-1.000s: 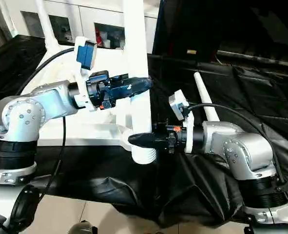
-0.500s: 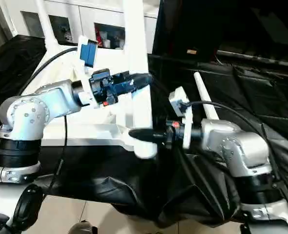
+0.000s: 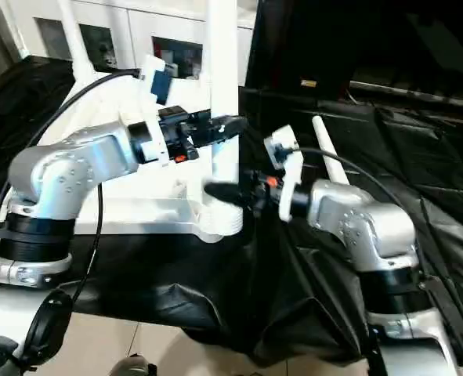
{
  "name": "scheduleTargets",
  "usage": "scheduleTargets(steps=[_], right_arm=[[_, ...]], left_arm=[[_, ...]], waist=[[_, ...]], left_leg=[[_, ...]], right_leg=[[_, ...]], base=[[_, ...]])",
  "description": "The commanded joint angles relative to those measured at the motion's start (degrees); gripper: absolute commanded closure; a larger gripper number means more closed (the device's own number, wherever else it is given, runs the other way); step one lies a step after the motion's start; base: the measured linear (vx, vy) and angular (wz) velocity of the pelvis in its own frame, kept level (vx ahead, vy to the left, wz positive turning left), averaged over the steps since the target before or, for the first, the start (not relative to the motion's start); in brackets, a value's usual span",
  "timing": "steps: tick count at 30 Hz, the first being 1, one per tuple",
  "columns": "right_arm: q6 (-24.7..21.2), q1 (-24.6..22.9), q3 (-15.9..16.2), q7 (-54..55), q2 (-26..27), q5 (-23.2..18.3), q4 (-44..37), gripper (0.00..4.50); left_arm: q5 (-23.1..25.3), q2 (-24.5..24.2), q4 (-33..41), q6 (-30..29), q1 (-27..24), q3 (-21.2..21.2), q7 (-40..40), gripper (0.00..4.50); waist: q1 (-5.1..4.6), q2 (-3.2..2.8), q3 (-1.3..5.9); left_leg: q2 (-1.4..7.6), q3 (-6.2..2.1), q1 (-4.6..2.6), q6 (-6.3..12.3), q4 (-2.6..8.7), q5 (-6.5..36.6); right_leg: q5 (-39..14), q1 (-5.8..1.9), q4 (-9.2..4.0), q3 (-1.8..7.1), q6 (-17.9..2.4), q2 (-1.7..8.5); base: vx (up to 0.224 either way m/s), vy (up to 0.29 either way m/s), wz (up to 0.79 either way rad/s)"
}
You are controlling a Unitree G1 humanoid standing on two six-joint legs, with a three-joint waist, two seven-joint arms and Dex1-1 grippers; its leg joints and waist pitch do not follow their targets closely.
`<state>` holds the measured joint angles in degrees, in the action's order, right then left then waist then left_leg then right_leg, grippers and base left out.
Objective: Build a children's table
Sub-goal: Pick table leg
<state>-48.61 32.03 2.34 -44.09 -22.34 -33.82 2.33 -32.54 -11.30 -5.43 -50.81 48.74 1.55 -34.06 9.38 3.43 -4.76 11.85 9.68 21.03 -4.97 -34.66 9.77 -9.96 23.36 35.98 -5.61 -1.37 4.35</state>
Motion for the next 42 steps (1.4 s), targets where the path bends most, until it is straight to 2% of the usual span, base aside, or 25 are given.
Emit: scheduleTargets(steps=[1,6,13,26,35,37,40,42], right_arm=[[0.16,0.97,-0.67,1.79,-0.1,1.46,-0.01,1.41],[-0.95,0.75,0.04,3.97,0.52,2.09,-0.47,1.41],[-2.56,0.78,-0.24,6.11,1.61,2.28,0.14,1.41],[-2.79,0.83,1.02,5.59,1.91,2.31,0.5,1.41],[-2.99,0.66,1.85,4.57,1.06,2.5,0.0,1.41],[-2.98,0.6,1.84,4.53,1.02,2.5,-0.08,1.75],[-2.86,0.51,1.94,4.23,0.94,2.64,-0.2,1.88],[-2.77,0.5,2.01,4.0,0.89,2.71,-0.28,2.18]], left_arm=[[1.46,0.07,-0.12,0.57,1.94,0.72,1.6,2.65],[2.54,0.45,-0.51,0.75,2.62,1.06,2.81,2.66],[2.77,1.27,-0.14,0.26,2.76,0.94,3.45,2.66],[1.66,1.44,1.84,-1.05,1.97,1.01,1.74,2.66],[1.58,1.01,2.48,-1.52,1.69,1.9,0.29,2.66],[1.45,0.99,2.59,-1.7,1.65,1.98,0.1,2.66],[1.55,0.71,2.81,-2.05,1.52,2.43,-0.75,2.66],[1.73,0.62,2.73,-1.98,1.43,2.6,-0.94,2.66]], waist=[[-0.19,0.18,5.39],[-0.24,-0.02,5.42],[-0.36,0.03,5.39],[-0.37,0.14,5.4],[-0.35,-0.01,5.37],[-0.35,-0.02,5.41],[-0.37,-0.15,5.4],[-0.42,-0.05,5.39]], left_leg=[[1.02,-0.09,-0.08,-1.81,3.54,6.02],[1.0,-0.09,-0.2,-1.85,3.54,6.14],[0.97,-0.1,-0.16,-2.03,3.58,6.7],[0.96,-0.07,-0.11,-1.81,3.53,6.14],[0.99,-0.13,-0.11,-2.02,3.59,6.6],[0.98,-0.13,-0.1,-1.96,3.57,6.35],[1.01,-0.16,-0.13,-1.94,3.58,6.4],[1.03,-0.14,-0.18,-2.03,3.6,6.79]], right_leg=[[-13.18,-3.79,-4.28,3.15,-5.29,3.92],[-12.65,-3.77,-4.28,3.13,-5.54,3.89],[-12.69,-3.82,-4.33,3.11,-5.69,3.89],[-12.01,-3.81,-4.22,3.16,-5.81,3.9],[-12.77,-3.88,-4.3,3.15,-5.56,3.94],[-12.36,-3.87,-4.27,3.16,-5.62,3.94],[-11.89,-3.83,-4.2,3.15,-5.97,3.91],[-12.17,-3.85,-4.27,3.15,-6.06,3.91]], base=[[0.0,0.0,0.0],[0.0,0.0,0.0],[0.0,0.0,0.0],[0.0,0.0,0.0],[0.0,0.0,0.0],[0.0,0.0,0.0],[0.0,0.0,0.0],[0.0,0.0,0.0]])
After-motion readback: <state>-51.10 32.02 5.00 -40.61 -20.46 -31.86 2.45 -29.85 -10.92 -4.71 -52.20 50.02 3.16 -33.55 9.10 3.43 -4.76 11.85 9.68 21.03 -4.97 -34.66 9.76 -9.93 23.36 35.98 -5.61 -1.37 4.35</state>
